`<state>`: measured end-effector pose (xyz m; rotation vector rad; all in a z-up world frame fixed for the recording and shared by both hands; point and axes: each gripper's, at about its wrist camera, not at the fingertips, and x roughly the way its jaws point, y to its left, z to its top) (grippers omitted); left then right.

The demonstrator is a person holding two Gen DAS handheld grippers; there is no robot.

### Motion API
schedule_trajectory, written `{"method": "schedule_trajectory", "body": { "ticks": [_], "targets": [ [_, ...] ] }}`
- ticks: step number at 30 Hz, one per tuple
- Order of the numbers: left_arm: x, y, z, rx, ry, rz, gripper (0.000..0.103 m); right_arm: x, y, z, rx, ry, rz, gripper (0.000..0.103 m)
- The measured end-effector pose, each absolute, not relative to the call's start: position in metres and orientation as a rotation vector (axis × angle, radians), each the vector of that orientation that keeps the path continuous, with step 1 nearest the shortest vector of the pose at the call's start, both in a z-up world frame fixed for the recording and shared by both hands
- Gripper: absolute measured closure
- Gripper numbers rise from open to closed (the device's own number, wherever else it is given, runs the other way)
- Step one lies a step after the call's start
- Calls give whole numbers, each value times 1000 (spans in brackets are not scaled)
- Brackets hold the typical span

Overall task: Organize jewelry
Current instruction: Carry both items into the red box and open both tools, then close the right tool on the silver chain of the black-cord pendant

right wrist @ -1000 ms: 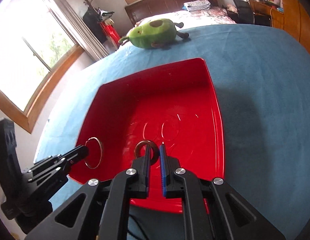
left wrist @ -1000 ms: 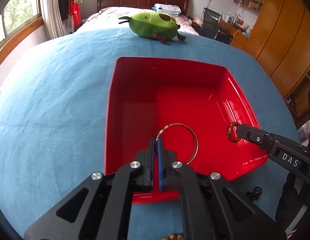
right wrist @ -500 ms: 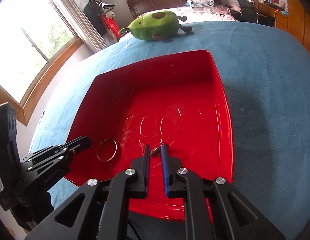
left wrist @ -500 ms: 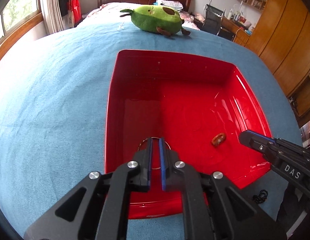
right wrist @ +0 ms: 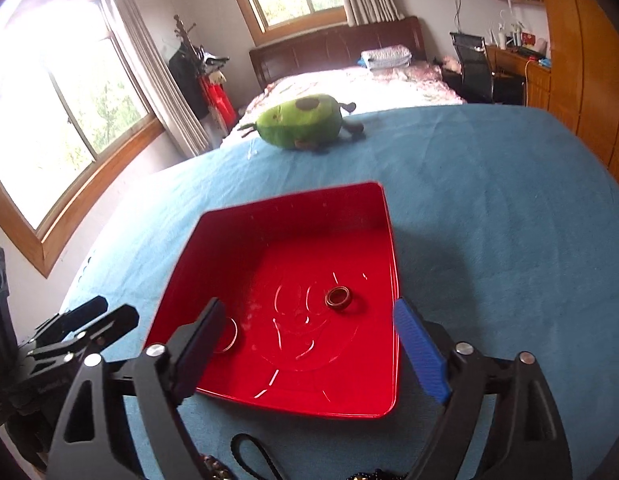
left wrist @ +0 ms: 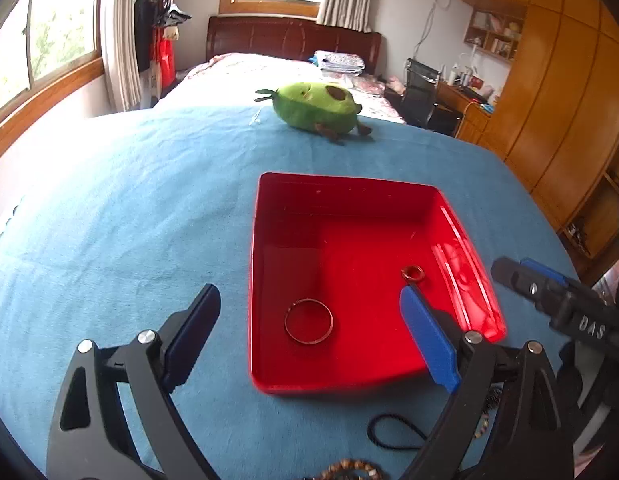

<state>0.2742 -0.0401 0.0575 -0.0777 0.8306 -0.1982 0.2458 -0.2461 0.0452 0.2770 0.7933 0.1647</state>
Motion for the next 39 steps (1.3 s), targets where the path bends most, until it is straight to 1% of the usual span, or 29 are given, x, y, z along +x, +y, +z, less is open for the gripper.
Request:
{"method": "schedule_trajectory", "body": {
  "ticks": [6, 12, 15, 17, 18, 20, 21, 23, 25, 27, 29, 39],
  "targets": [
    [246, -42, 69, -50, 837, -217, 12, 229, -246, 48, 273, 811, 182, 16],
    [218, -33, 49, 1, 884, -216, 12, 196, -235, 34, 202, 849, 225, 17],
    [200, -26, 35, 17, 901, -220, 12, 172, -237, 15, 220, 882, 270, 23],
    [187, -20, 27, 9, 913, -224, 12, 159, -239, 4, 249, 921, 307, 36],
    [183, -17, 22, 1, 920, -226, 12, 152, -241, -4, 265, 944, 321, 40],
    [171, -12, 15, -12, 927, -227, 12, 142, -242, -12, 265, 960, 328, 53],
    [166, -11, 11, -11, 929, -230, 12, 136, -243, -16, 262, 965, 327, 56],
    [154, -9, 4, -13, 939, -231, 12, 124, -242, -23, 249, 975, 334, 65],
    [145, -7, -1, -19, 945, -229, 12, 117, -237, -28, 239, 993, 362, 70],
    [136, -6, -3, -26, 946, -227, 12, 111, -229, -33, 250, 1026, 424, 71],
    [130, -6, -6, -31, 950, -224, 12, 108, -221, -40, 265, 1066, 460, 75],
    [122, -5, -20, -56, 993, -231, 12, 120, -202, -61, 215, 1146, 375, 76]
  ]
}}
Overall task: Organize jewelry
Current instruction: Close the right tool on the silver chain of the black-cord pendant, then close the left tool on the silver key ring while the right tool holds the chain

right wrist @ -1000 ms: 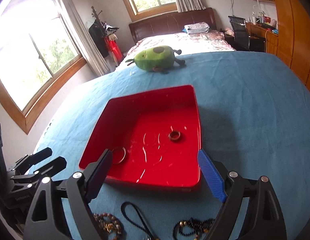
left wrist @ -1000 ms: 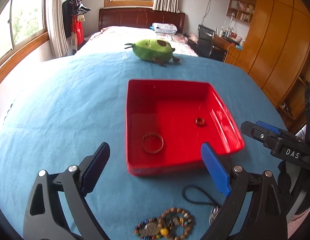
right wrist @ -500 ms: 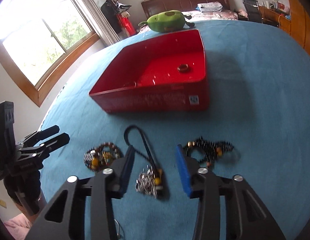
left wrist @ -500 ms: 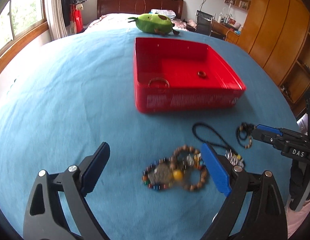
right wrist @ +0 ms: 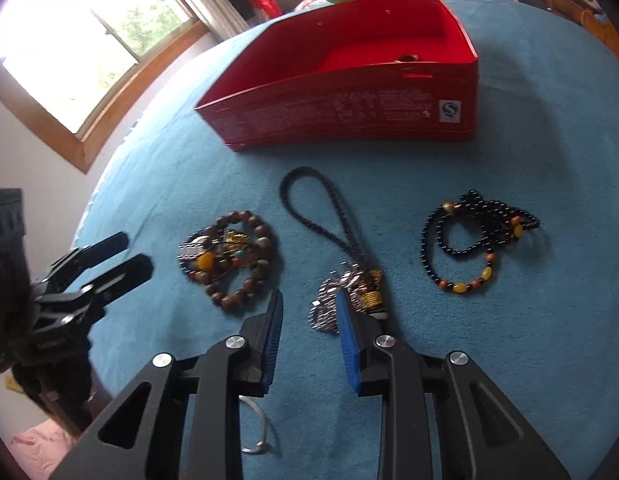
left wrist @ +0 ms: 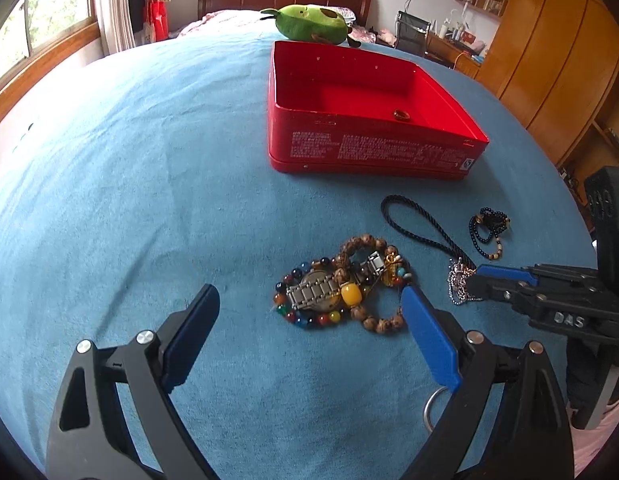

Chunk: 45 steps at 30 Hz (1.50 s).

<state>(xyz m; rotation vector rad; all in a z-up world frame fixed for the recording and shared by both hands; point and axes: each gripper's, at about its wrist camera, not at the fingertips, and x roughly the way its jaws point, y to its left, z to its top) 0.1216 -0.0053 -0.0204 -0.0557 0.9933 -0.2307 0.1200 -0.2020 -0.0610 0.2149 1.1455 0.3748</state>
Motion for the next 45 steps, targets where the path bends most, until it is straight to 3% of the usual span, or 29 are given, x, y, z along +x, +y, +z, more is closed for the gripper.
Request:
{"method": "schedule_trajectory", "body": {
  "ticks": [11, 17, 21, 30, 33, 36, 37, 38, 45],
  "targets": [
    [125, 3, -25, -74, 1006, -223, 12, 131, -200, -70, 161, 1184, 332, 78],
    [108, -16, -30, -56, 1049, -327, 12, 134, -175, -71, 103, 1183, 328, 70],
    [84, -44, -42, 43, 1109, -413, 25, 141, -174, -77, 127, 1191, 335, 70],
    [70, -75, -68, 177, 1157, -403, 30, 147, -178, -81, 186, 1200, 357, 71],
    [68, -80, -71, 235, 1135, -382, 41, 144, -186, -79, 198, 1200, 362, 71],
    [71, -72, -69, 220, 1134, -371, 62, 144, -185, -79, 200, 1196, 363, 71],
    [75, -64, -68, 194, 1140, -361, 74, 143, -187, -79, 199, 1195, 363, 71],
    [78, -56, -67, 178, 1145, -348, 78, 143, -188, -79, 197, 1194, 363, 71],
    [89, -23, -52, 85, 1132, -318, 80, 143, -186, -78, 198, 1192, 361, 70]
  ]
}}
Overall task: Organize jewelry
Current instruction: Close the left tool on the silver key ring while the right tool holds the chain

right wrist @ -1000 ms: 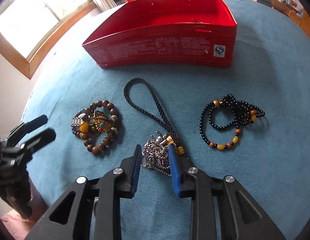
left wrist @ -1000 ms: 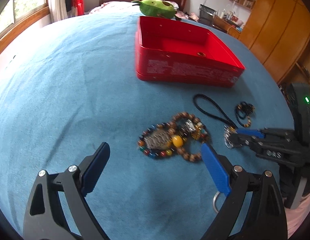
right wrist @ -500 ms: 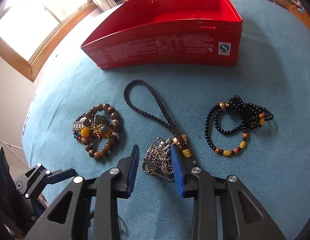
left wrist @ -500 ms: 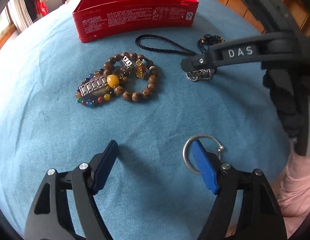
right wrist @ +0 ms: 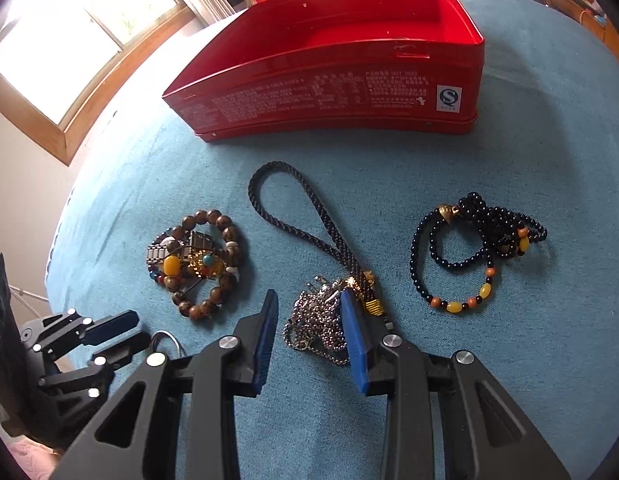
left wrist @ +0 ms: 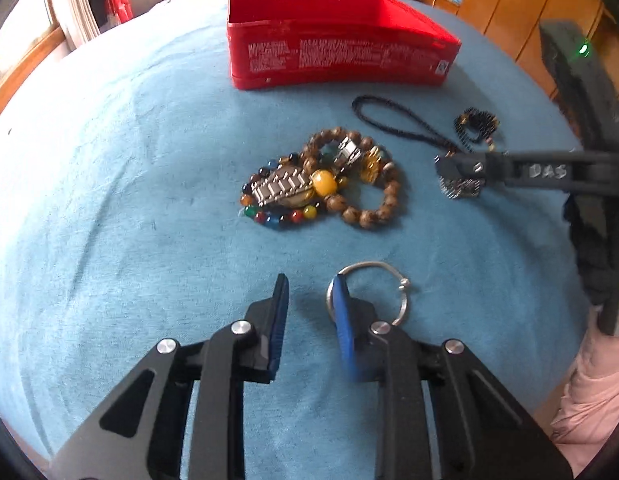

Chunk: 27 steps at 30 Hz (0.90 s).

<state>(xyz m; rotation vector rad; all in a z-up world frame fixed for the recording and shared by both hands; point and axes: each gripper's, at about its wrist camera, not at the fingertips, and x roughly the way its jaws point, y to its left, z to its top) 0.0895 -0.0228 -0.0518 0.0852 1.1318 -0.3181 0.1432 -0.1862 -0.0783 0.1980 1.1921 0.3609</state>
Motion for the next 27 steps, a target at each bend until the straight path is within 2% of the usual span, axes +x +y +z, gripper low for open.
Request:
{"method": "schedule_trajectory", "body": {
  "ticks": [5, 12, 13, 16, 17, 23, 27],
  "targets": [
    [83, -42, -38, 73, 1131, -414, 78, 145, -187, -78, 203, 1194, 361, 70],
    [93, -70, -67, 101, 1215, -417, 78, 143, -187, -79, 204, 1190, 366, 70],
    [94, -72, -68, 113, 1201, -413, 79, 143, -187, -79, 206, 1190, 367, 70],
    [100, -74, -70, 102, 1197, -403, 95, 143, -188, -80, 210, 1191, 370, 70],
    [99, -71, -70, 92, 1195, -401, 97, 143, -188, -80, 210, 1190, 371, 70],
    [101, -44, -61, 29, 1163, -368, 99, 142, -187, -78, 198, 1193, 361, 70],
    [102, -36, -52, 16, 1139, -359, 99, 141, -184, -74, 188, 1199, 358, 63]
  ]
}}
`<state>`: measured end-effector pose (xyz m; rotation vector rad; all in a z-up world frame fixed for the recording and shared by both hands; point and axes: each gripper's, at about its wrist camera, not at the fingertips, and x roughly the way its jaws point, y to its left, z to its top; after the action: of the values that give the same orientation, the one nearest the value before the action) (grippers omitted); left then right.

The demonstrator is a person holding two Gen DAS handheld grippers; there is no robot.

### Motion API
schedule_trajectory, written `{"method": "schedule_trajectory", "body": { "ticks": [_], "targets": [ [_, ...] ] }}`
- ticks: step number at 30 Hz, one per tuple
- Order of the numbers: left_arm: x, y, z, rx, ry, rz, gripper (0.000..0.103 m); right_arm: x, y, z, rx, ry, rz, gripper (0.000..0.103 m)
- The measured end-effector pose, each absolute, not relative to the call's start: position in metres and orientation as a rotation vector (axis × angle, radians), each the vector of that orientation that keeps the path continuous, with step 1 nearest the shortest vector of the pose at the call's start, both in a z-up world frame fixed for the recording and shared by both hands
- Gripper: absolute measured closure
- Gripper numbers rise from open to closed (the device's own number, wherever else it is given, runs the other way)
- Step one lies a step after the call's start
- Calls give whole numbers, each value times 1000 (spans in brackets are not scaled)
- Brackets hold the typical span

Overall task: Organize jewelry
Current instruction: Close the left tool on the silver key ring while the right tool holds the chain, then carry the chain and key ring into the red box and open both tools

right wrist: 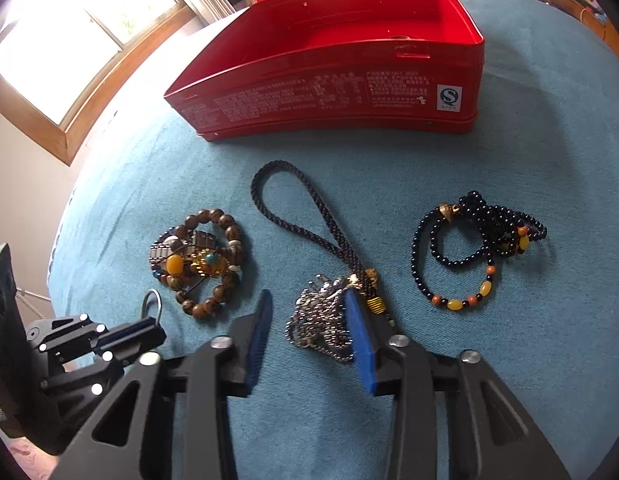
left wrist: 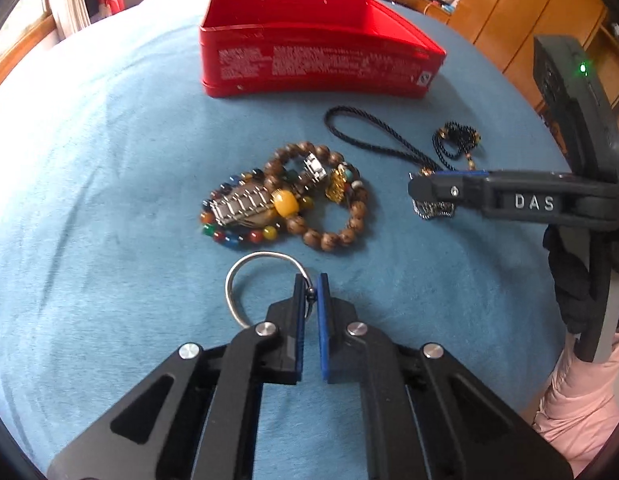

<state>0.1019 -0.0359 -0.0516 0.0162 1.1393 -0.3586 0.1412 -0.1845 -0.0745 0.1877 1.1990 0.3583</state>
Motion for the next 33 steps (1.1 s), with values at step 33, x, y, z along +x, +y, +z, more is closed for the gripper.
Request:
{"method": "schedule_trajectory", "body": {
  "ticks": [33],
  "targets": [
    [113, -1, 4, -128, 1000, -354, 99, 122, -218, -10, 288, 997, 513, 87]
  ]
}}
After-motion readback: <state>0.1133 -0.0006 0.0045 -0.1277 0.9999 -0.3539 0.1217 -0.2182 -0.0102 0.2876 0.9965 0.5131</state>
